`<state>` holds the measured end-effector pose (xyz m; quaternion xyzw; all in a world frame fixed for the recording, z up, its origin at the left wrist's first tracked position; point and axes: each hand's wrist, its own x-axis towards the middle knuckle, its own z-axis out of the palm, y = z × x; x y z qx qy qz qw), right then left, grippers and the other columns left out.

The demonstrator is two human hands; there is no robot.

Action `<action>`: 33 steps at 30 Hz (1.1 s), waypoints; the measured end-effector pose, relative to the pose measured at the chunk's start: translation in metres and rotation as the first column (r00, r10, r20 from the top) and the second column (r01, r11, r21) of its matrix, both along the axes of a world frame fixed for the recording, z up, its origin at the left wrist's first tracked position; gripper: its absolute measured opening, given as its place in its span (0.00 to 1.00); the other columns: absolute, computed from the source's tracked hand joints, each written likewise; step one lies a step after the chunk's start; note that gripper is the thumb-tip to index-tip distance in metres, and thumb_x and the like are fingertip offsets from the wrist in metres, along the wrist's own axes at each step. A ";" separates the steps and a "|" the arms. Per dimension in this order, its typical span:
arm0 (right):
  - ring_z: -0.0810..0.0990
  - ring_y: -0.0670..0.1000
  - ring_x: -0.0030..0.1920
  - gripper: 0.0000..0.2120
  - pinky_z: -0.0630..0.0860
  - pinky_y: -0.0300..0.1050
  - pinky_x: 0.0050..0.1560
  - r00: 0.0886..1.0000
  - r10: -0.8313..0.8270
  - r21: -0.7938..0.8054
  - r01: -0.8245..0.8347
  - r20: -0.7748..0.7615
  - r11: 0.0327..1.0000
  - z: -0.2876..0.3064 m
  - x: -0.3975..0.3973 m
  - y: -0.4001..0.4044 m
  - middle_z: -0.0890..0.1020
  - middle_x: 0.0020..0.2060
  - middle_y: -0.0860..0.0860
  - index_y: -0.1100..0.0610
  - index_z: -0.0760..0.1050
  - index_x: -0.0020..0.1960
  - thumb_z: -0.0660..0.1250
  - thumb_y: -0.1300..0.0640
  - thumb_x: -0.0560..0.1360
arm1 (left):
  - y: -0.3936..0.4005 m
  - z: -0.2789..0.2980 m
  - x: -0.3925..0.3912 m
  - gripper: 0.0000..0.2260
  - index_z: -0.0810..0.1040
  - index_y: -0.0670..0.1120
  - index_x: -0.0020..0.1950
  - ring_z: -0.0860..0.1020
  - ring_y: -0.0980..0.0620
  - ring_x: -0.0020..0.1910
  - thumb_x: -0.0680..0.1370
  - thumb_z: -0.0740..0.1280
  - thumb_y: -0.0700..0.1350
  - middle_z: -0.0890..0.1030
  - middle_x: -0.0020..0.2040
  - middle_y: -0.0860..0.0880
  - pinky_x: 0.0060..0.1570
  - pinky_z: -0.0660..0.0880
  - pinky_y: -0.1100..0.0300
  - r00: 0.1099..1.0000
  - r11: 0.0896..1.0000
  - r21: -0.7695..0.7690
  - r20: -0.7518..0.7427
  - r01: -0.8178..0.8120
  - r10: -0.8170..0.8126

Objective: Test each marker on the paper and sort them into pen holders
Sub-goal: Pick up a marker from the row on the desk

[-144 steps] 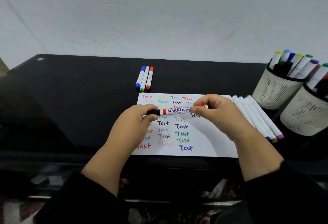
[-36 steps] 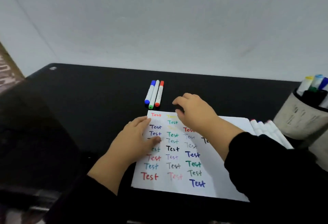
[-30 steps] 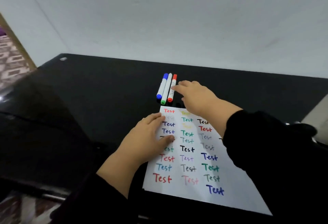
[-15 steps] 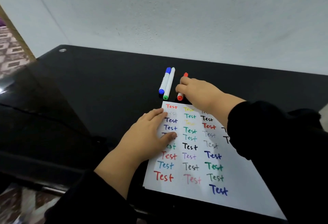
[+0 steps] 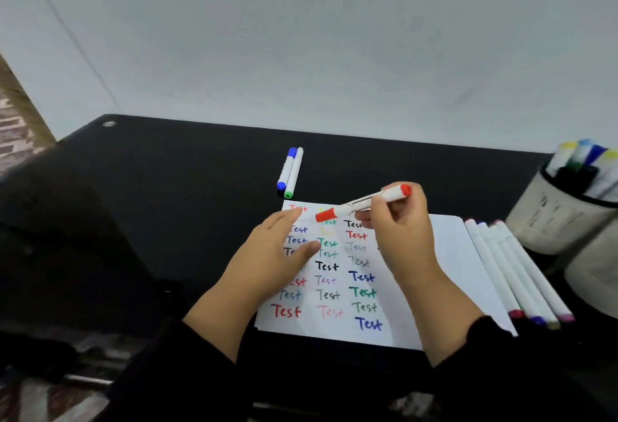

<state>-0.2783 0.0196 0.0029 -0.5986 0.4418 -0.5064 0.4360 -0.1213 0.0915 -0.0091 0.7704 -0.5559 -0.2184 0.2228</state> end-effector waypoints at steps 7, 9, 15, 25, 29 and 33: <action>0.81 0.46 0.32 0.03 0.79 0.40 0.36 0.980 -0.083 0.286 0.029 0.180 0.958 0.012 -0.027 0.030 0.82 0.35 0.52 0.58 0.72 0.50 0.60 0.58 0.79 | 0.017 0.014 -0.034 0.18 0.69 0.58 0.69 0.70 0.61 0.54 0.79 0.59 0.56 0.73 0.62 0.58 0.51 0.66 0.63 0.987 0.992 -0.084 -0.122 0.097 -0.107; 0.80 0.46 0.32 0.06 0.79 0.41 0.36 0.976 -0.083 0.338 0.010 0.202 0.941 0.010 -0.030 0.035 0.82 0.34 0.51 0.58 0.74 0.49 0.61 0.56 0.79 | 0.017 0.017 -0.039 0.14 0.73 0.58 0.65 0.71 0.61 0.48 0.80 0.59 0.54 0.74 0.51 0.60 0.43 0.69 0.65 0.986 0.992 -0.079 -0.121 0.103 -0.112; 0.69 0.45 0.28 0.12 0.68 0.37 0.29 0.997 0.015 0.391 -0.042 0.071 0.920 0.001 -0.031 0.042 0.74 0.28 0.48 0.56 0.76 0.43 0.67 0.47 0.76 | 0.018 0.022 -0.047 0.11 0.77 0.55 0.58 0.76 0.54 0.47 0.80 0.59 0.53 0.78 0.48 0.53 0.42 0.73 0.64 0.990 0.992 -0.054 -0.070 0.118 -0.122; 0.66 0.42 0.22 0.11 0.65 0.38 0.28 0.996 -0.037 0.335 0.009 0.078 0.942 -0.006 -0.018 0.028 0.71 0.22 0.46 0.57 0.70 0.39 0.64 0.53 0.78 | 0.013 0.019 -0.042 0.10 0.76 0.57 0.47 0.76 0.55 0.45 0.81 0.56 0.53 0.78 0.44 0.57 0.39 0.71 0.63 0.977 0.992 0.040 -0.185 0.116 -0.107; 0.62 0.43 0.21 0.11 0.61 0.35 0.23 0.934 -0.212 0.370 0.096 0.288 0.924 0.002 -0.043 0.004 0.67 0.21 0.46 0.56 0.68 0.37 0.62 0.57 0.78 | 0.019 0.017 -0.027 0.13 0.76 0.57 0.44 0.75 0.57 0.41 0.81 0.55 0.52 0.79 0.44 0.55 0.38 0.70 0.65 0.978 0.993 0.063 -0.190 0.102 -0.088; 0.62 0.44 0.24 0.12 0.62 0.37 0.26 0.959 -0.186 0.388 0.091 0.214 0.917 -0.004 -0.051 0.004 0.67 0.21 0.46 0.56 0.68 0.37 0.63 0.55 0.78 | 0.020 0.015 -0.018 0.10 0.74 0.58 0.42 0.76 0.56 0.43 0.81 0.56 0.53 0.77 0.44 0.57 0.36 0.70 0.65 0.984 0.998 0.050 -0.173 0.043 -0.034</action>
